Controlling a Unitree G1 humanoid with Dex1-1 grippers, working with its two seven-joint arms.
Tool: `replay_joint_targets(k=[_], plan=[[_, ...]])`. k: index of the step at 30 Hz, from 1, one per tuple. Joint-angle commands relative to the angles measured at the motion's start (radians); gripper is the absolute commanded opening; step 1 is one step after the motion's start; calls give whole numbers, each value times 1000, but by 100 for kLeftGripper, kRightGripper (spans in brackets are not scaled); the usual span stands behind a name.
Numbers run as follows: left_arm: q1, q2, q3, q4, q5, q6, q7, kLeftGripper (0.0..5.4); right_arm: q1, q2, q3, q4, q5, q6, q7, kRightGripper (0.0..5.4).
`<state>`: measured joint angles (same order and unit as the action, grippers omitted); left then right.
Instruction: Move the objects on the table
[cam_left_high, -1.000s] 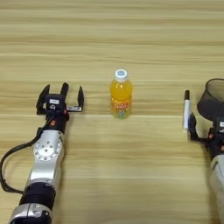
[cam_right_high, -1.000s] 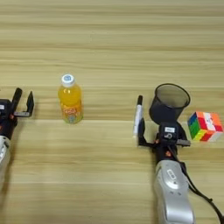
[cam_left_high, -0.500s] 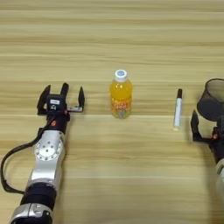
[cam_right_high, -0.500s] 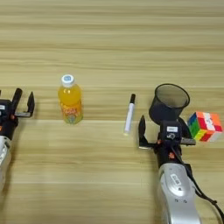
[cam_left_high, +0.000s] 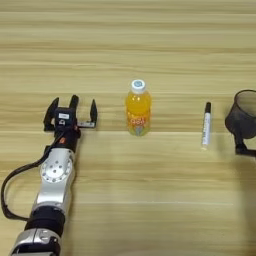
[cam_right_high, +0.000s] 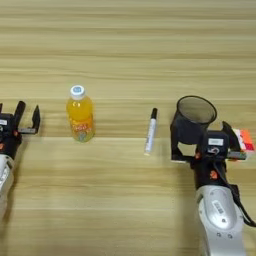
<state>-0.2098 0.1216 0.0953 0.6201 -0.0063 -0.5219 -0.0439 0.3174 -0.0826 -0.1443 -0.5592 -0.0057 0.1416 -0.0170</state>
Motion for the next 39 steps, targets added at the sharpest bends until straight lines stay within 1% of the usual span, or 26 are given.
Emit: replay_joint_targets(k=[1, 3, 5, 10, 14, 18, 20, 23, 28, 39], plan=[[-15, 2, -1, 15, 5, -13, 1, 540, -27, -23, -73, 13, -21, -38, -31, 538], [-14, 1, -2, 14, 6, -14, 2, 540, -41, -52, -134, 61, -29, -68, -46, 538], [-14, 1, -2, 13, 6, -15, 2, 540, -53, -77, -178, 106, -37, -93, -54, 538], [-11, 4, -1, 10, 5, -16, 0, 540, -74, -114, -220, 231, -41, -151, -52, 538], [-8, 6, -1, 7, 4, -16, -2, 540, -85, -144, -215, 329, -35, -207, -19, 538], [-6, 8, 0, 5, 2, -16, -4, 540, -82, -174, -206, 382, -15, -245, 40, 538], [-5, 9, 0, 6, 3, -17, -4, 540, -83, -181, -213, 414, 1, -263, 58, 538], [-6, 11, 1, 6, 2, -17, -5, 540, -89, -176, -225, 437, 34, -263, 71, 538], [-7, 13, 2, 7, 1, -16, -6, 540, -99, -177, -227, 473, 51, -258, 75, 538], [-12, 13, 1, 11, 2, -15, -6, 540, -151, -190, -204, 599, 57, -273, 95, 538]])
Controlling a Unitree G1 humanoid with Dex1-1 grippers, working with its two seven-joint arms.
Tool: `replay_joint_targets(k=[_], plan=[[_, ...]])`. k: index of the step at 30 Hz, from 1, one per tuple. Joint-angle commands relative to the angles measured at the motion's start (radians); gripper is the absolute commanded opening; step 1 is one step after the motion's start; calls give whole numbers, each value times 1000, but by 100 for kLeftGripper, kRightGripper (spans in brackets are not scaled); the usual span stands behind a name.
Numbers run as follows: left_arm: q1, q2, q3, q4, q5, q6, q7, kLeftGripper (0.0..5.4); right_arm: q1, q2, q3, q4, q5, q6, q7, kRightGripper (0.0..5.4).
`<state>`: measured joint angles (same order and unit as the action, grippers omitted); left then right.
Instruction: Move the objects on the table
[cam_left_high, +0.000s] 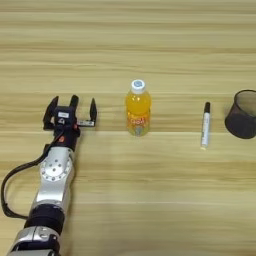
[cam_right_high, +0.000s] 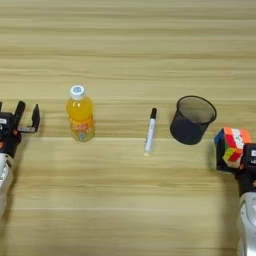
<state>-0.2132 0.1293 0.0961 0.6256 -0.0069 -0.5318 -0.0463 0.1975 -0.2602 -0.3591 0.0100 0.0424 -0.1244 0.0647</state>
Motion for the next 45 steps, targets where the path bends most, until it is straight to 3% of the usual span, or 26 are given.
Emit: replay_joint_targets(k=[1, 5, 19, 27, 45], plan=[[-9, 5, 0, 7, 2, -6, -4, 540, -38, -13, 14, 41, 7, -8, 16, 538], [-13, 4, 0, 11, 3, -6, -3, 540, -57, -18, 21, 83, -3, -20, 16, 538], [-17, 6, 1, 17, 2, -8, -5, 540, -141, -28, 5, 299, 47, -81, 27, 538], [-15, 5, 0, 14, 3, -8, -3, 540, -157, -32, 11, 344, 47, -113, 30, 538], [-12, 6, -1, 10, 4, -8, -3, 540, -156, -25, 13, 337, 63, -138, 39, 348]])
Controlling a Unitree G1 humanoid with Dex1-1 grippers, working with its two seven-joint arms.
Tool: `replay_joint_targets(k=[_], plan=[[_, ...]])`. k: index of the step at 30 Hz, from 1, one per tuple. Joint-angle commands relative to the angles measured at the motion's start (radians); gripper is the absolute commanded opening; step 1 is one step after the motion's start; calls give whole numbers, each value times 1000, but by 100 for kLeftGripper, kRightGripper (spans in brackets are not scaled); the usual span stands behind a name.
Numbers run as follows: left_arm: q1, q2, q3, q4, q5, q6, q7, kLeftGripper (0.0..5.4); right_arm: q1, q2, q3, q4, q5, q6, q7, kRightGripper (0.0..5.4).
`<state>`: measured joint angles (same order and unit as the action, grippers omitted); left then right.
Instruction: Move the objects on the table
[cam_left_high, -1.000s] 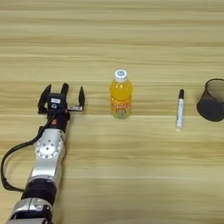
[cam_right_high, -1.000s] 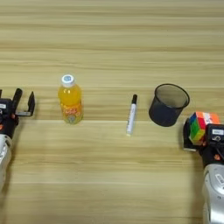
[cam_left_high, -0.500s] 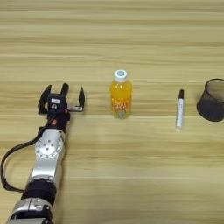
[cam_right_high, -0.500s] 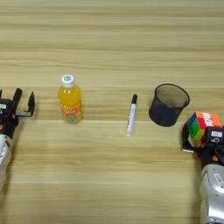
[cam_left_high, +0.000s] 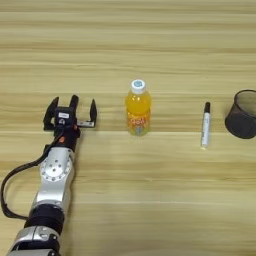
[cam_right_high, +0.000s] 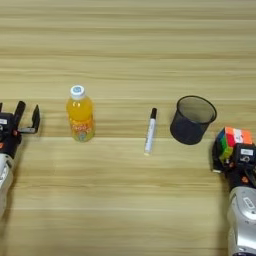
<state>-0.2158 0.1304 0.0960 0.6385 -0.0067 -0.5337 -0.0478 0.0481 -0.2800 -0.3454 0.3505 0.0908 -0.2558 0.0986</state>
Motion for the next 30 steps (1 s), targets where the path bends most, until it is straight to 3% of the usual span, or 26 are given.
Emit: replay_joint_targets(k=[1, 6, 10, 13, 18, 23, 26, 30], plan=[[-10, 5, 0, -3, 4, -7, -1, 540, -6, -5, -2, -6, 16, -7, 4, 343], [-10, 5, -1, -3, 5, -6, 0, 540, 0, -4, -14, -44, 27, -13, -13, 341], [-9, 4, -1, -5, 5, -6, 0, 540, 23, 3, -35, -154, 35, -3, -39, 341], [-8, 5, -1, -7, 5, -5, 0, 540, 52, 10, -36, -285, 28, 23, -61, 341], [-8, 6, -1, -6, 4, -5, -1, 540, 107, 39, -2, -641, 35, 120, -86, 341], [-18, 7, 0, 8, 5, -8, 0, 540, 86, 97, 187, -894, -13, 230, -82, 340], [-24, 7, 0, 16, 6, -9, 1, 540, 65, 133, 305, -909, -51, 251, -71, 340], [-30, 7, 0, 27, 6, -13, 2, 540, 18, 186, 450, -825, -112, 236, -55, 340]])
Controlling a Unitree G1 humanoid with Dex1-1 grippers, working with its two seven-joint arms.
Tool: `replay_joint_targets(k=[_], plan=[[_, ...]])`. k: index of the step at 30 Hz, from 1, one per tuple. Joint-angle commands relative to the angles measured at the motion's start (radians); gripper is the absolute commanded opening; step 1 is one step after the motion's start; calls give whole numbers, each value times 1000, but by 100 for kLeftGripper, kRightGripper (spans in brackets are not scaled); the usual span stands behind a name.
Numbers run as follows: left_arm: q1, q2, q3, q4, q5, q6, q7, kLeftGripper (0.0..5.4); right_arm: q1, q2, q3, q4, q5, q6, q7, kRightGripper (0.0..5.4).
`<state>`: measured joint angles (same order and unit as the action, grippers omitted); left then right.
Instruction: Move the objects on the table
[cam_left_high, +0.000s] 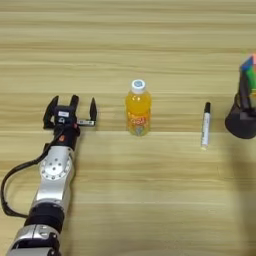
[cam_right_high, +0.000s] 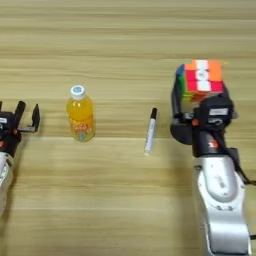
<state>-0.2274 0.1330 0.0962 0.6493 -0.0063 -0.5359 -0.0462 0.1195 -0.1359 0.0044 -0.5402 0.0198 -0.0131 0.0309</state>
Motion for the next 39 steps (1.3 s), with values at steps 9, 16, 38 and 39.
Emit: replay_joint_targets(k=[9, 16, 38, 39], plan=[[-15, 0, -4, 13, 8, -16, 5, 540, -144, 131, 203, 415, -64, -104, 27, 340], [-11, -4, -5, 3, 10, -15, 11, 540, -206, 183, 218, 746, -67, -216, 35, 340], [-6, -4, -7, -8, 10, -13, 14, 540, -254, 198, 174, 960, -88, -319, 15, 376], [-5, -4, -8, -9, 10, -12, 14, 540, -251, 198, 178, 954, -89, -324, 19, 387]])
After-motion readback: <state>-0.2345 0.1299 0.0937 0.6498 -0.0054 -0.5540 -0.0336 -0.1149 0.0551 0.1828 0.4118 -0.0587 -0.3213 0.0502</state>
